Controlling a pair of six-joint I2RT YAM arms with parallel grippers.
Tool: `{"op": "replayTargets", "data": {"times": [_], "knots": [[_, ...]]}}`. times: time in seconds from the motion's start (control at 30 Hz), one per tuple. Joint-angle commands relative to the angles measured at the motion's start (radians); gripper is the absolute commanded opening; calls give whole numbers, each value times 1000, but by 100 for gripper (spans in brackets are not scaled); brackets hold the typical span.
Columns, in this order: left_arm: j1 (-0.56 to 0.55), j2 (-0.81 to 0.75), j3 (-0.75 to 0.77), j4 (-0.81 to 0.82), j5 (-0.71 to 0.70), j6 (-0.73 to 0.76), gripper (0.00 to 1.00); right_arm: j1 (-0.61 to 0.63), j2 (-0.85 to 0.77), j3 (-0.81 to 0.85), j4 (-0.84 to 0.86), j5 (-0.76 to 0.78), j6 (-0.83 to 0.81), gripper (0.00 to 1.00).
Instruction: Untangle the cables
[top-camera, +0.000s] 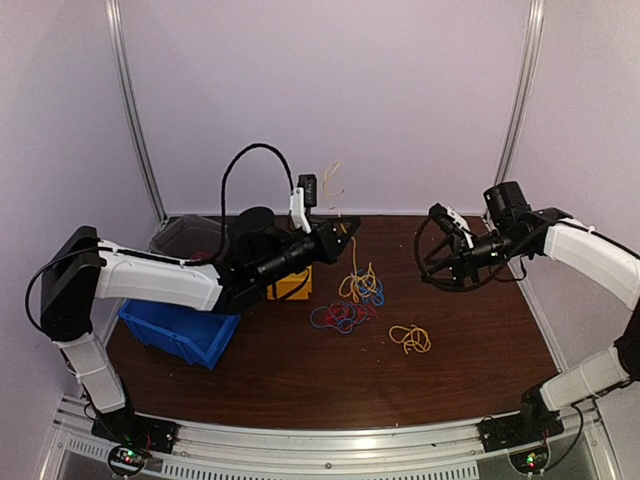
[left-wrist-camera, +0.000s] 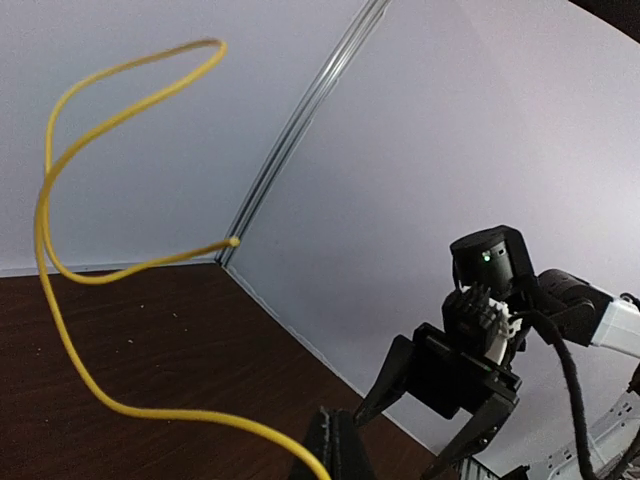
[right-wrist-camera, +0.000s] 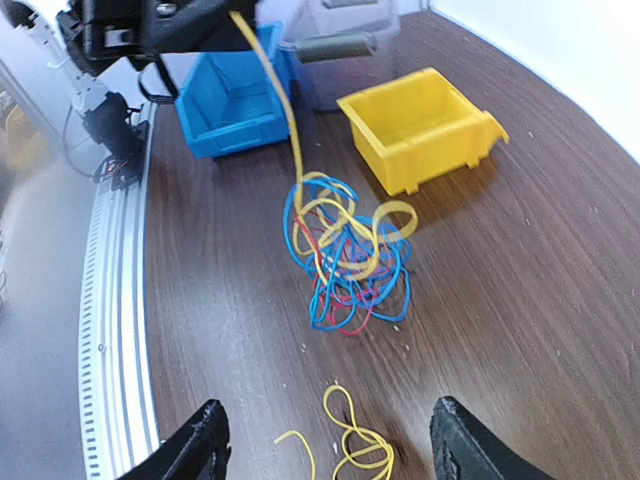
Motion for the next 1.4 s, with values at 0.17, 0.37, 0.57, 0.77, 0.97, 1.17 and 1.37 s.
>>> {"op": "replayTargets", "data": {"times": [0.17, 0.37, 0.57, 0.77, 0.97, 1.17, 1.37], "knots": [[-19, 43, 110, 43, 71, -54, 0, 185, 6, -64, 303, 191, 95, 70], [-27, 47, 146, 16, 95, -64, 0, 211, 59, -33, 438, 194, 191, 72], [-26, 31, 158, 15, 105, -70, 0, 266, 133, -15, 405, 126, 173, 73], [-27, 19, 162, 10, 106, -68, 0, 304, 79, -46, 370, 100, 121, 70], [-27, 11, 155, 6, 85, -71, 0, 315, -22, -72, 380, 216, 133, 64], [-37, 2, 161, -16, 12, -89, 0, 388, -32, -41, 320, 371, 88, 53], [-43, 8, 177, -10, 3, -99, 0, 426, 9, -37, 369, 468, 108, 50]]}}
